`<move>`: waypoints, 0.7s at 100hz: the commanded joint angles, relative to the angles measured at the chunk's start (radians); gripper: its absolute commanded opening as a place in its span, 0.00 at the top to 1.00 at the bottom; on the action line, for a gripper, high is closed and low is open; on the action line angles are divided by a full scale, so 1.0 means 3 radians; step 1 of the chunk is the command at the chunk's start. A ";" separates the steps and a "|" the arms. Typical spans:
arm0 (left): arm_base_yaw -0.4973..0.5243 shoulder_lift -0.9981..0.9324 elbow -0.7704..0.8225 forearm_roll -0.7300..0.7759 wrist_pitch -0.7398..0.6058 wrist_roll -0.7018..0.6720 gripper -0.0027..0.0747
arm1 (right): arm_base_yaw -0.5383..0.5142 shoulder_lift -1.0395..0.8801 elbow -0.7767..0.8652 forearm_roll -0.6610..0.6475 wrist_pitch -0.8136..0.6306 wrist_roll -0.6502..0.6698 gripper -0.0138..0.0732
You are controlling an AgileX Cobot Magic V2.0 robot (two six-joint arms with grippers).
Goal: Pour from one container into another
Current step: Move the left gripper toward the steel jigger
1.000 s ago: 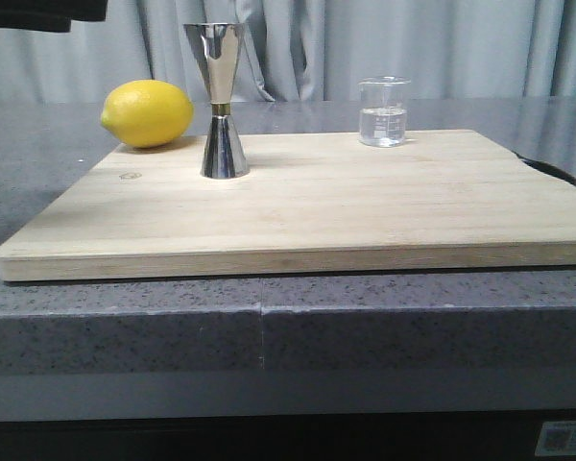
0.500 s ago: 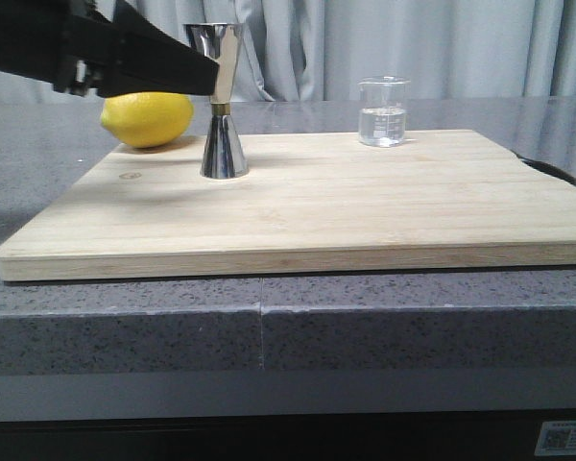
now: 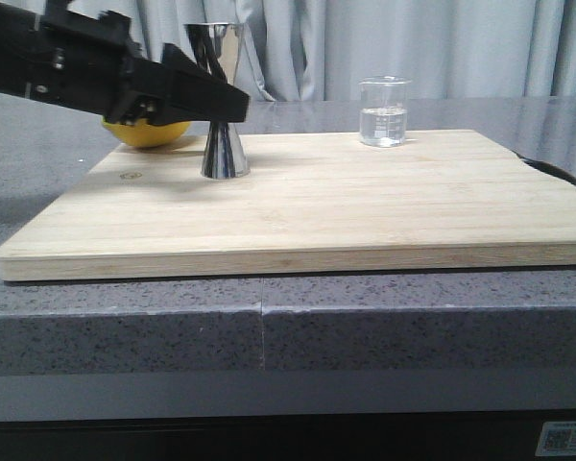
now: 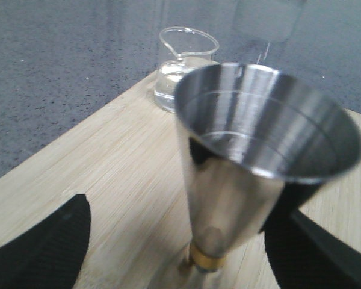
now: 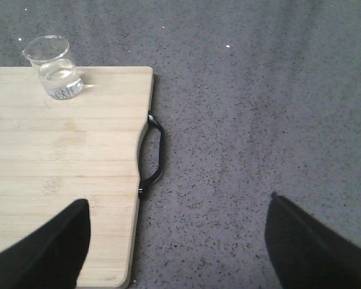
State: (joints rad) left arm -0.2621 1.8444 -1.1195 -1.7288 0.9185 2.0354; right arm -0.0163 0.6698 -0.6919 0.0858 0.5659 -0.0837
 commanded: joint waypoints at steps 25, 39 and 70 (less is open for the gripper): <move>-0.0148 -0.0050 -0.0192 -0.0148 0.0086 0.0004 0.26 | 0.0003 0.0023 -0.0132 0.0008 -0.0261 -0.0033 0.22; -0.0121 -0.0050 -0.0192 -0.0053 0.0096 -0.0004 0.26 | 0.0003 0.0023 -0.0132 0.0008 -0.0261 -0.0033 0.22; 0.0043 -0.0050 -0.0192 -0.0053 0.0424 -0.0038 0.26 | 0.0003 0.0023 -0.0132 0.0008 -0.0261 -0.0033 0.22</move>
State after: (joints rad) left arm -0.2647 1.8749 -1.1476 -1.6940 0.9359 2.0358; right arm -0.0163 0.6698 -0.6919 0.0858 0.5659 -0.0837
